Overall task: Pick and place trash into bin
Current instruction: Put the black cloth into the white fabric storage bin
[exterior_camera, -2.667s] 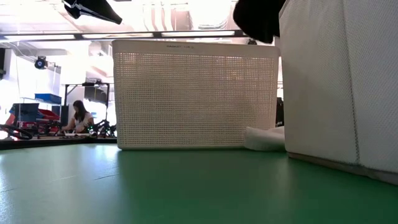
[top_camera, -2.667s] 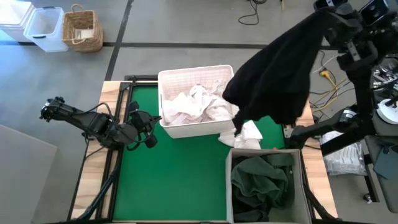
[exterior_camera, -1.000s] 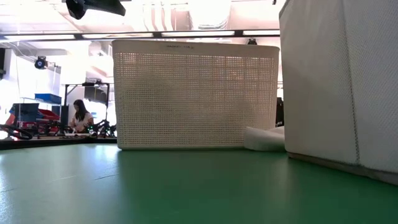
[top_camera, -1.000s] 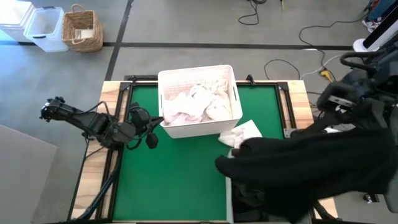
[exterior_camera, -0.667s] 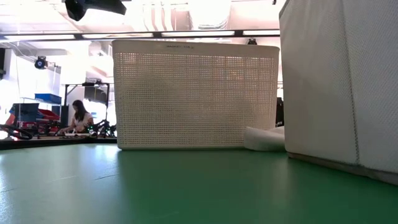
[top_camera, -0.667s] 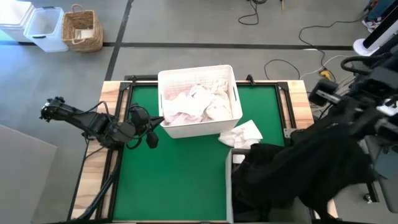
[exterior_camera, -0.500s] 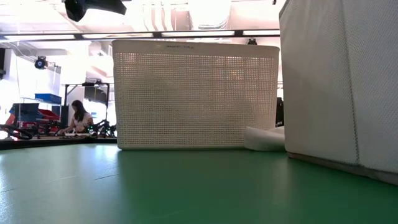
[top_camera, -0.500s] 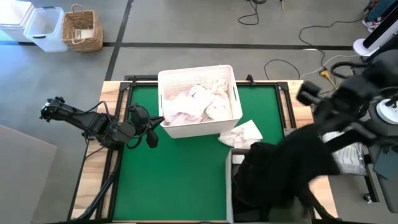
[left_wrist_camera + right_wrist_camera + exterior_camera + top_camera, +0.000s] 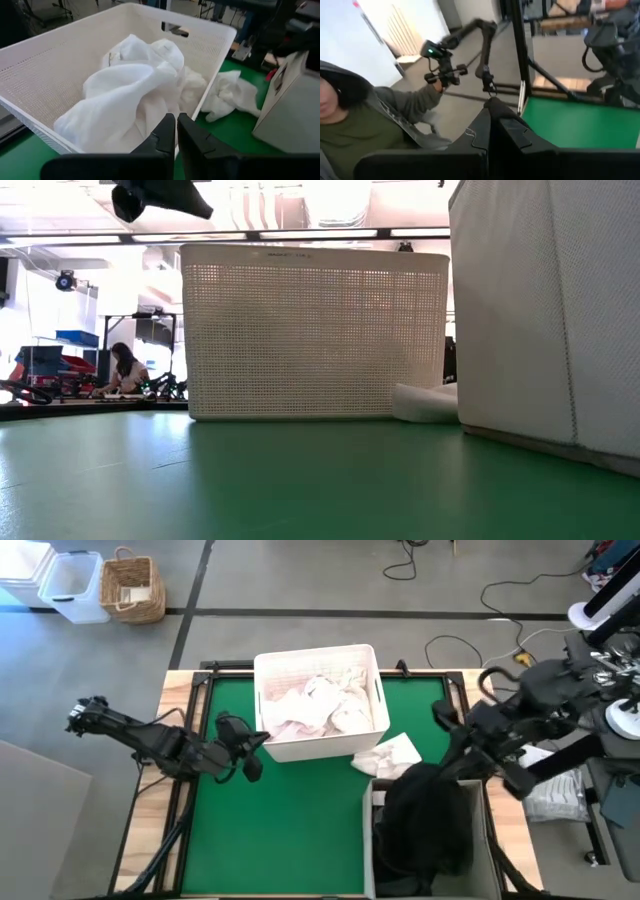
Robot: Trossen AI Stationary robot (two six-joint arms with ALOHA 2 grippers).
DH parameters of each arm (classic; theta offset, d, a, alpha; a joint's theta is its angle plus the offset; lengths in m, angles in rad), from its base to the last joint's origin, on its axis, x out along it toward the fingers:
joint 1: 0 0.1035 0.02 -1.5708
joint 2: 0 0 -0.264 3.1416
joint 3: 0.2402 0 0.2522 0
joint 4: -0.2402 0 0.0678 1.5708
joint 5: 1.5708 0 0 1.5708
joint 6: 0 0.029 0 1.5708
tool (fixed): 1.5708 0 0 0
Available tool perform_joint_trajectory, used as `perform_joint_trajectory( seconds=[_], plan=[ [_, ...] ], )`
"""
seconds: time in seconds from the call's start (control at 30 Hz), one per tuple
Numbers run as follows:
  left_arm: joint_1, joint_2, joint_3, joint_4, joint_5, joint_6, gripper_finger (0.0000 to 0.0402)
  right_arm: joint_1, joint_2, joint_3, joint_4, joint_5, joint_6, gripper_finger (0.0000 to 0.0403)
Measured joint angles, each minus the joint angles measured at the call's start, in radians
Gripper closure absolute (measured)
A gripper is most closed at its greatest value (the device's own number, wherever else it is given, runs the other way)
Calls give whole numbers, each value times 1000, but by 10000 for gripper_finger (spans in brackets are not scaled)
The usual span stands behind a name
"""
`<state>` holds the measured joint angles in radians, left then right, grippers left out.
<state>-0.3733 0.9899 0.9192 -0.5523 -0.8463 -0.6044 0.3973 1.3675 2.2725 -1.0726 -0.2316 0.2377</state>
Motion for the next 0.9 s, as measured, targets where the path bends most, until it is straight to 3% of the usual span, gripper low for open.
perform_joint_trajectory(
  seconds=[0.37, 0.9],
  plan=[
    [0, 100, 6, -4, 0, -4, 400, 0, 56, 0, -152, 61, 84, 390],
    [0, 108, 36, 1, 0, 10, 400, 3, 73, -25, -309, 48, 103, 390]
  ],
)
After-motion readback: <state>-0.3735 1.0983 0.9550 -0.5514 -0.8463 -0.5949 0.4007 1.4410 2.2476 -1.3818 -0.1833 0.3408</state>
